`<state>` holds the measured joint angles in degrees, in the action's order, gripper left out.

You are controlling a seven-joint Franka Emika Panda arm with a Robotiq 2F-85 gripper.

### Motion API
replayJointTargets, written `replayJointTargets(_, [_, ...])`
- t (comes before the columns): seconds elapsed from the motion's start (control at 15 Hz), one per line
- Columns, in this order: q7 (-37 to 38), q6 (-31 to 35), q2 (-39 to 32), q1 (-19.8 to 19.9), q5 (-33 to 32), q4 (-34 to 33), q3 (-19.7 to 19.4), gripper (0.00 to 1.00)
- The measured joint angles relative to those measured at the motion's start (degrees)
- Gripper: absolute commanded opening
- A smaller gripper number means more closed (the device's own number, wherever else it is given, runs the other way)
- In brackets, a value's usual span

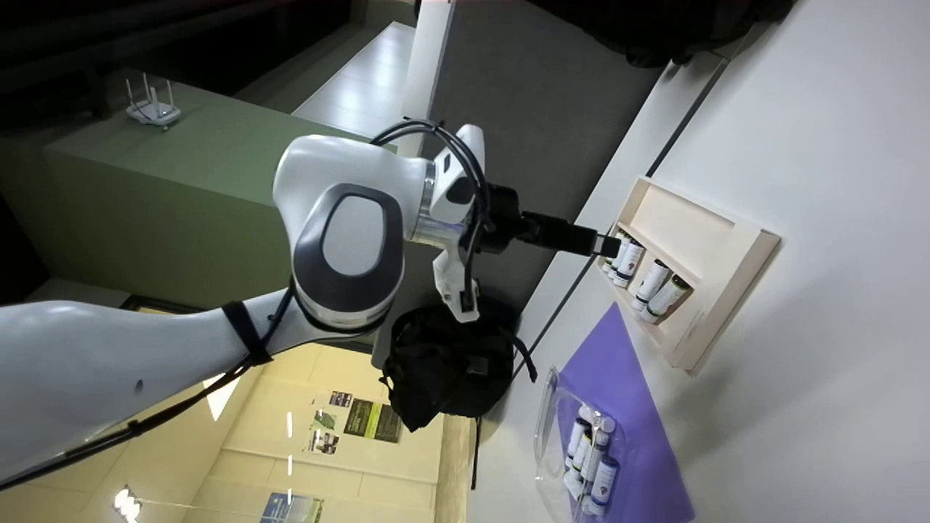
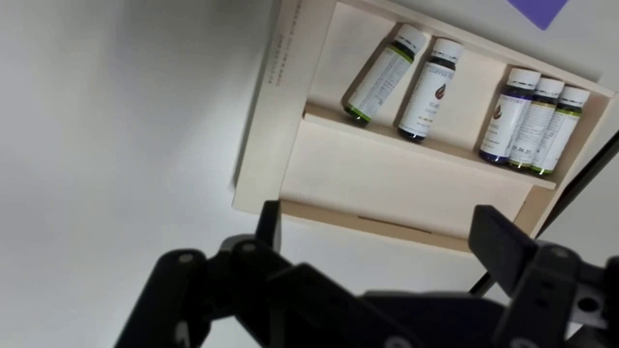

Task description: Pick a bottle from the tray and put it in the container

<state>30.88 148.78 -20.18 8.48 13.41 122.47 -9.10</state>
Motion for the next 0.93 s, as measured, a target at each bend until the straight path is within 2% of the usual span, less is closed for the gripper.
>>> replayJointTargets(0.33, [7.99,2.90,-6.15,-1.86,7.88,-3.49,-0.06,1.00])
replayJointTargets(0.6, [15.13,1.52,-10.95,-3.15,8.26,-7.61,-0.18,1.00])
replayJointTargets(0.93, [19.45,-2.59,-15.45,-4.82,8.00,-12.07,-0.17,1.00])
